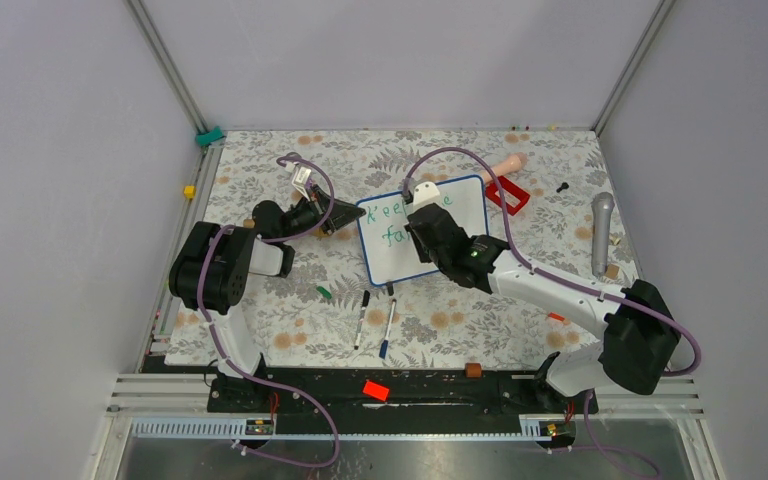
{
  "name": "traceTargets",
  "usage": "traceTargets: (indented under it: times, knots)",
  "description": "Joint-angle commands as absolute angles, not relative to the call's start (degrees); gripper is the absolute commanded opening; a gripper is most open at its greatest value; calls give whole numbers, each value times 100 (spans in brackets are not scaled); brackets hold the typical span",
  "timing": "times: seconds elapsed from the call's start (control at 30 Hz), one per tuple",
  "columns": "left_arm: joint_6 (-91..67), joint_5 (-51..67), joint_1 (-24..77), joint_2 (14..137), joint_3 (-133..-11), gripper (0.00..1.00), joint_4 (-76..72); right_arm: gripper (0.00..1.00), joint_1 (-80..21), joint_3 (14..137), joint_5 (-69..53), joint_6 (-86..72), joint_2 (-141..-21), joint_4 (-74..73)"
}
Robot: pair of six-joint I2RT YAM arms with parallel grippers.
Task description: Write a sentence on the whiteboard
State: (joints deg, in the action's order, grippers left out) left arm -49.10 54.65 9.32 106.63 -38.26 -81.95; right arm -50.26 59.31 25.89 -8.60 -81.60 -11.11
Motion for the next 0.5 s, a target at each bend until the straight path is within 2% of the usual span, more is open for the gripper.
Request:
traceTargets:
  times: [0.0,0.47]
  knots:
    - [-4652,5704,974,10646,-3895,0,-8471,0,-4903,6127,2951,-851,-8151,-1119]
    - [-4649,5712,976,10648,-3894,0,-8471,0,-4860,6250,2643,-822,-7919,-1136]
